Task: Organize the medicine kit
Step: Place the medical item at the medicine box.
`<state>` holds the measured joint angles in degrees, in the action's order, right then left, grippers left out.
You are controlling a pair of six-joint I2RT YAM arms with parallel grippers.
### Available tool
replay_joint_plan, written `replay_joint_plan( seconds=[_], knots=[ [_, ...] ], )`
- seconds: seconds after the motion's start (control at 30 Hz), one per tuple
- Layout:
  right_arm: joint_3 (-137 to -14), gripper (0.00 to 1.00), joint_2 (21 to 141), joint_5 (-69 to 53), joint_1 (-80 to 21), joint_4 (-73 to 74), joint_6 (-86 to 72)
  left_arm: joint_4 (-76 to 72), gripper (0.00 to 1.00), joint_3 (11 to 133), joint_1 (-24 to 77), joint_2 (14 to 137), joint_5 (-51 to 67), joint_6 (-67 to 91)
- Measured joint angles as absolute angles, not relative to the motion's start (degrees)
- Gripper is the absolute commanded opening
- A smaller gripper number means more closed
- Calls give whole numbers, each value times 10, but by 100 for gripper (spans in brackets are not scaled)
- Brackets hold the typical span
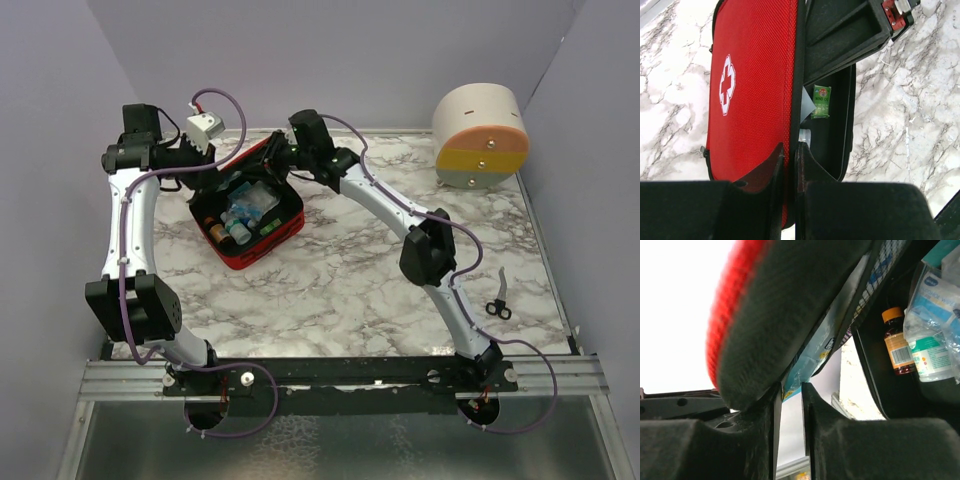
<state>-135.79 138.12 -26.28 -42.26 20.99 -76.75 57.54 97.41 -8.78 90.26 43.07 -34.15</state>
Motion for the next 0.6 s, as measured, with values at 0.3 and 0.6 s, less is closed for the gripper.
replay_joint_plan(
  seconds=[0.3,0.6],
  knots=[
    [-1322,1,1376,-261,-424,177,-784,577,0,954,-81,895,432,-353],
    [-1315,1,1375,-247,-424,159,-809,568,0,941,-81,887,436,-359]
  ],
)
